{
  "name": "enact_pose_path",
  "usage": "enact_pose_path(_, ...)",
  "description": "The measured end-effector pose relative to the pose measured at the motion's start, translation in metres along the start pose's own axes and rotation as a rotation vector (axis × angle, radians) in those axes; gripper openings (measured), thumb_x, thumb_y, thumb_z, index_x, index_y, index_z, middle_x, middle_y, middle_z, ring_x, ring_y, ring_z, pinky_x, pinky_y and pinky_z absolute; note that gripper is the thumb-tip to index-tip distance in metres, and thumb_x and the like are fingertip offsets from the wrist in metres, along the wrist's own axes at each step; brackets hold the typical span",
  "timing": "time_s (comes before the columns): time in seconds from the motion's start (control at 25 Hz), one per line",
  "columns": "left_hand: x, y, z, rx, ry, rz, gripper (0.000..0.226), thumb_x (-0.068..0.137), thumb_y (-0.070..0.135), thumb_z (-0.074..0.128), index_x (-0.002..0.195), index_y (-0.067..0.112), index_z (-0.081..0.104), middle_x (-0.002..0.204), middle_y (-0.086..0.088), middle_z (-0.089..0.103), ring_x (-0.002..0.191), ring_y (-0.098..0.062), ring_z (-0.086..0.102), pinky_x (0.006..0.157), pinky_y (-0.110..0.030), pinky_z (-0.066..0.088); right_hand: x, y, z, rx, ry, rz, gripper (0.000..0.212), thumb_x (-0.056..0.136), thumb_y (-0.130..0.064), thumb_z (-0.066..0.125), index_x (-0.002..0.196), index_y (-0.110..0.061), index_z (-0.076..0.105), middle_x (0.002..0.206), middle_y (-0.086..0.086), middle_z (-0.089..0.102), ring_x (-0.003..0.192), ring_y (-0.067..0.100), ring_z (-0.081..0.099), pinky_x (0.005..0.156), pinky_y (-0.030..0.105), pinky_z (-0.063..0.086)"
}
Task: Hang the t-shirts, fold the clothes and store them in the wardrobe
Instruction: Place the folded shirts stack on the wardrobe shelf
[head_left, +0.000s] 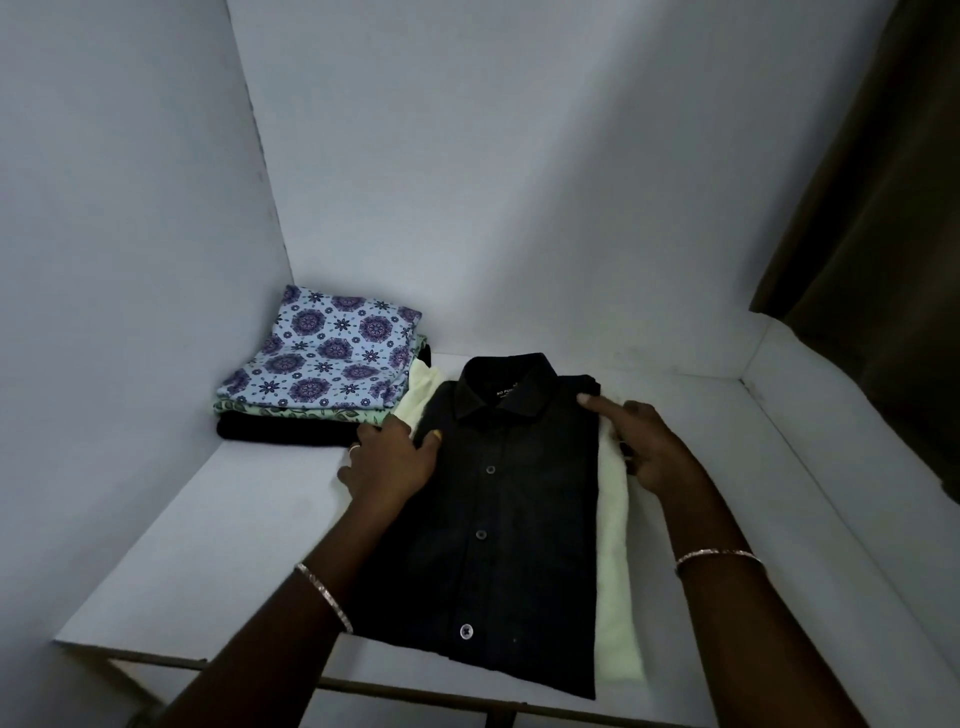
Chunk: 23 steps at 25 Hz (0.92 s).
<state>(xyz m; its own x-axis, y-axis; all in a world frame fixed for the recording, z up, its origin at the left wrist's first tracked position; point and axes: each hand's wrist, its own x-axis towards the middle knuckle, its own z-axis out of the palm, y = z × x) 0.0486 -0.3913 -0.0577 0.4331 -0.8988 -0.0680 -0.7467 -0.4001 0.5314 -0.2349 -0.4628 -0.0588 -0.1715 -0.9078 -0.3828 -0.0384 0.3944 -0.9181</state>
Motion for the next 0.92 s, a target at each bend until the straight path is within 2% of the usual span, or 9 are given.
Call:
enact_pose_path(0.08,0.011,-0.001,-0.002,-0.018,0.008,-0.019,0.055,0.088,0.065,0.054,0.121,0.020,0.055,0.131,-0.012,0.052,0.123,-0.037,0.051,0.105,-0.051,0.031,-0.002,0.000,0.008,0.072,0.014,-0.081,0.108,0.070,-0.027,0.090,0.155,-0.016,0.024,0.154,0.015,0.038,0.133,0.032,0.047,0.105,0.041,0.045)
enact_pose_path(0.12,0.016,-0.001,-0.002,-0.066,-0.003,-0.026,0.056,0.087,0.064,0.056,0.120,0.019,0.054,0.128,-0.011,0.055,0.121,-0.036,0.052,0.104,-0.049,0.033,-0.005,-0.002,0.012,0.119,0.023,-0.122,0.103,0.074,-0.014,0.086,0.156,-0.018,0.023,0.154,0.016,0.037,0.133,0.032,0.047,0.106,0.041,0.045)
enact_pose_path(0.24,0.030,-0.004,0.000,-0.364,-0.070,-0.041,0.055,0.085,0.048,0.070,0.123,0.012,0.053,0.123,-0.010,0.061,0.116,-0.033,0.057,0.099,-0.042,0.047,-0.007,-0.007,0.022,0.255,-0.034,-0.193,0.082,0.082,0.013,0.068,0.150,-0.023,0.039,0.146,0.020,0.048,0.122,0.031,0.057,0.098,0.044,0.053)
enact_pose_path(0.4,0.032,-0.022,0.006,-0.902,-0.055,0.114,0.015,0.092,0.016,0.068,0.104,0.008,0.065,0.099,-0.012,0.073,0.095,-0.029,0.069,0.088,-0.041,0.055,-0.011,-0.005,0.017,0.624,-0.338,-0.292,0.067,0.089,0.019,0.051,0.141,-0.024,0.051,0.127,0.014,0.067,0.106,0.022,0.070,0.085,0.036,0.060)
enact_pose_path(0.52,0.027,-0.036,0.008,-1.014,0.020,0.247,0.009,0.098,0.011,0.060,0.105,0.007,0.062,0.098,-0.012,0.072,0.090,-0.022,0.066,0.081,-0.035,0.052,-0.001,0.004,0.024,0.632,-0.343,-0.287,0.060,0.091,0.018,0.048,0.137,-0.021,0.056,0.121,0.008,0.071,0.105,0.021,0.070,0.079,0.033,0.060)
enact_pose_path(0.64,0.031,-0.041,0.008,-0.792,0.093,0.111,0.006,0.094,0.013,0.063,0.100,0.010,0.062,0.095,-0.008,0.069,0.095,-0.030,0.066,0.081,-0.035,0.050,0.011,0.007,0.039,0.195,-0.082,-0.250,0.052,0.093,0.009,0.056,0.138,-0.018,0.056,0.115,0.015,0.066,0.091,0.021,0.066,0.080,0.034,0.057)
enact_pose_path(0.72,0.033,-0.041,0.007,-0.506,0.169,-0.039,0.012,0.090,0.026,0.065,0.096,0.016,0.061,0.100,-0.006,0.067,0.101,-0.032,0.063,0.087,-0.040,0.050,0.016,0.006,0.041,-0.138,0.126,-0.278,0.050,0.093,-0.013,0.066,0.140,-0.020,0.052,0.128,0.014,0.061,0.104,0.023,0.062,0.094,0.037,0.052)
enact_pose_path(0.8,0.032,-0.042,0.006,-0.369,0.204,-0.112,0.030,0.087,0.044,0.064,0.101,0.018,0.059,0.115,-0.009,0.061,0.112,-0.036,0.056,0.096,-0.046,0.046,0.008,0.005,0.038,-0.460,0.271,-0.251,0.058,0.093,-0.042,0.064,0.144,-0.022,0.044,0.142,0.010,0.053,0.126,0.030,0.051,0.106,0.046,0.041)
enact_pose_path(0.92,0.034,-0.037,0.006,-0.544,0.046,-0.139,0.065,0.082,0.062,0.060,0.124,0.013,0.056,0.129,-0.012,0.059,0.118,-0.033,0.054,0.099,-0.041,0.045,-0.013,0.009,0.036,-0.580,0.196,-0.076,0.094,0.086,-0.077,0.048,0.151,-0.011,0.033,0.150,0.016,0.042,0.135,0.036,0.043,0.110,0.048,0.039)
